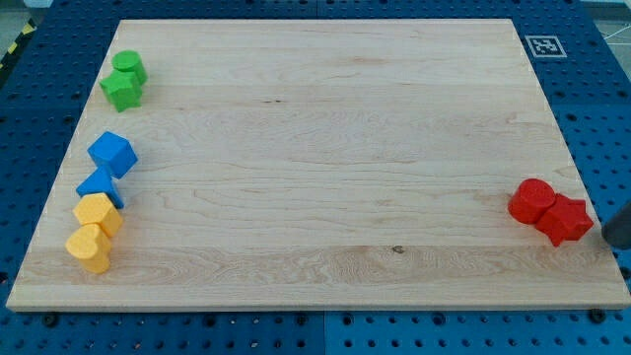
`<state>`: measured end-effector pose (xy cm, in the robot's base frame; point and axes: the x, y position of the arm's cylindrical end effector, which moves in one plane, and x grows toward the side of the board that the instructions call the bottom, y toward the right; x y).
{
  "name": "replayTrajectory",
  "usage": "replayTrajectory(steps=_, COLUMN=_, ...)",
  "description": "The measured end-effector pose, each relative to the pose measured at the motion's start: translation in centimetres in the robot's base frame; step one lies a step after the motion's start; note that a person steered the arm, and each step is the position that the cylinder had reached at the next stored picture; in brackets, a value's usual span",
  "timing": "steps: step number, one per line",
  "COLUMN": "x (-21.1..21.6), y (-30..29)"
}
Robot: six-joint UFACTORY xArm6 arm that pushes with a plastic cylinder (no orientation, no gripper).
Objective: Slide the red star towards blue triangle
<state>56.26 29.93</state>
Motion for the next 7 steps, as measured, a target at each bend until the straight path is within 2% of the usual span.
replayTrajectory(steps=7, x=-8.0, y=-19.2)
